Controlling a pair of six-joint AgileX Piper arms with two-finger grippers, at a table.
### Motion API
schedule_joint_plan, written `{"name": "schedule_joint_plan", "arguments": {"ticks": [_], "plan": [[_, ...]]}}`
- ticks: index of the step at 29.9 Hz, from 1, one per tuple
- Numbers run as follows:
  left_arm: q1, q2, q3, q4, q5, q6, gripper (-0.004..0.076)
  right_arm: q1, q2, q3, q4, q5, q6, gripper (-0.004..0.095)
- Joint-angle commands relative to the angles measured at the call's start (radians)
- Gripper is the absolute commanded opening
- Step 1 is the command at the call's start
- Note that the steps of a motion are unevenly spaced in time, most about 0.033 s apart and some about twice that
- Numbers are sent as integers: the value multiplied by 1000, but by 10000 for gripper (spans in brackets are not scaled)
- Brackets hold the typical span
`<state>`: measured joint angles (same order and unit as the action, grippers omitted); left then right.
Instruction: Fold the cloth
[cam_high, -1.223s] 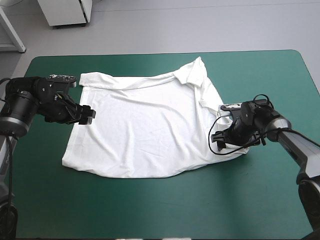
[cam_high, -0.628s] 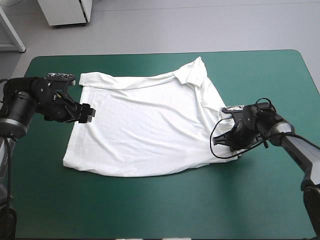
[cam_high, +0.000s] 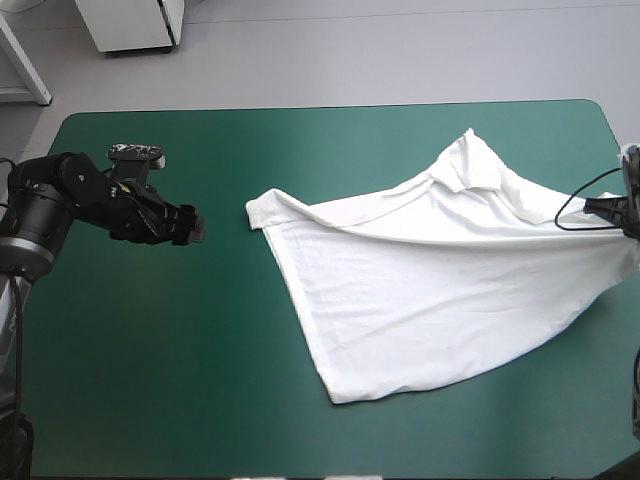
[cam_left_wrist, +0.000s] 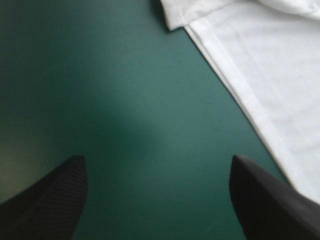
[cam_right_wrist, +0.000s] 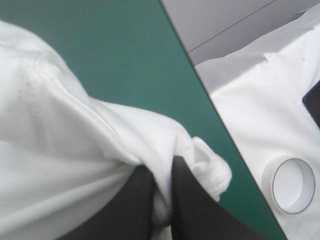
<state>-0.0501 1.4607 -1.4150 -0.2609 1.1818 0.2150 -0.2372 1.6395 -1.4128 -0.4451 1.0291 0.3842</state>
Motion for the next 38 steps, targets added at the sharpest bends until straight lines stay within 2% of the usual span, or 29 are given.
{"name": "schedule_joint_plan", "arguments": {"ticks": [1, 4, 7, 10, 13, 14, 16, 17, 18, 24, 30, 33, 38], "plan": [[-6, -39, -6, -31, -40, 4, 564, -55, 45, -124, -58, -55, -4, -19], [-6, -39, 10, -31, -40, 4, 564, -85, 135, -227, -123, -60, 11, -19], [-6, -39, 14, -29, -38, 4, 565, -113, 234, -327, -130, -37, 14, -15], [-6, -39, 14, -29, -38, 4, 565, -133, 310, -408, -125, -7, -7, 61], [-6, -39, 14, -29, -38, 4, 564, -151, 349, -455, -112, -8, -5, 302], [-6, -39, 14, -29, -38, 4, 565, -161, 354, -467, -94, -8, -5, 464], [-6, -39, 14, -29, -42, 4, 564, -170, 355, -469, -68, -11, -5, 701], [-6, -39, 14, -31, -43, 4, 564, -173, 351, -469, -60, -7, -19, 854], [-6, -39, 14, -31, -43, 4, 564, -177, 345, -469, -57, 0, -44, 934], [-6, -39, 14, -36, -46, 4, 565, -179, 216, -469, 53, 25, -95, 925], [-8, -39, 14, -70, -73, 13, 565, -129, 19, -459, 288, 141, -230, 924], [-27, -39, 14, -75, -98, 26, 565, -33, -91, -396, 322, 151, -238, 925], [-119, -26, 11, -64, -180, 26, 565, 218, -254, -190, 305, 188, -221, 923]]}}
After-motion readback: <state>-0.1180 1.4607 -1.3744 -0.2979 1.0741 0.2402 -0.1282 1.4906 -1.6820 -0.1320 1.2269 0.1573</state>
